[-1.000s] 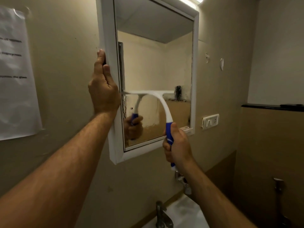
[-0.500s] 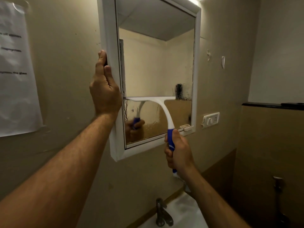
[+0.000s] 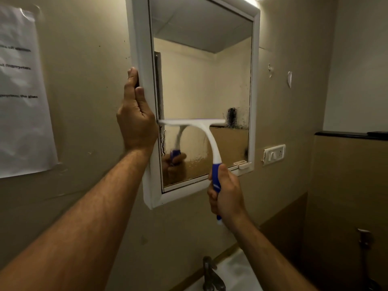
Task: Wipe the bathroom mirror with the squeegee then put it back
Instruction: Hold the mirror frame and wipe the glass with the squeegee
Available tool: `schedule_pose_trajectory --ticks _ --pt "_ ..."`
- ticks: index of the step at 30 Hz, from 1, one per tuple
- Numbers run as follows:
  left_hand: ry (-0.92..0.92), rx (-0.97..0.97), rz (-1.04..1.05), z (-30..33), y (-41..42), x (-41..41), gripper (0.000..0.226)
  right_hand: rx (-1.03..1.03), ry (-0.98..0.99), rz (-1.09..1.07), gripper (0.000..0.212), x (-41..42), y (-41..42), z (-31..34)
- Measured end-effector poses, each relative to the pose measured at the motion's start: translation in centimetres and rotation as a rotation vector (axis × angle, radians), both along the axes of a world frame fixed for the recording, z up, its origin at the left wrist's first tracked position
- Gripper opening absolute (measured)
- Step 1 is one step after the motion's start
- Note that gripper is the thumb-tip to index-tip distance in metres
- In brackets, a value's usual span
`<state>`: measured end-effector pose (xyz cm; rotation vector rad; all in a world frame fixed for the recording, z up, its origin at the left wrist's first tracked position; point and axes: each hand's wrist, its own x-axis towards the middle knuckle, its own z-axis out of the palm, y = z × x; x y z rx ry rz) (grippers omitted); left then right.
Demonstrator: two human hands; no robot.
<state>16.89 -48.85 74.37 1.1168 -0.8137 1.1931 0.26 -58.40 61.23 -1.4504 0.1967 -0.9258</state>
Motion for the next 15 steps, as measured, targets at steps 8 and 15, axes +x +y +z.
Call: schedule_pose_trajectory --ticks 8,15 --pt "-0.006 0.007 0.024 0.0 0.1 0.0 0.042 -0.059 -0.038 0.02 0.046 1.0 -0.6 3.5" --pt "0.0 -0.003 0.056 -0.1 0.1 -0.3 0.04 -0.014 -0.014 0.083 0.056 0.2 -1.8 -1.4"
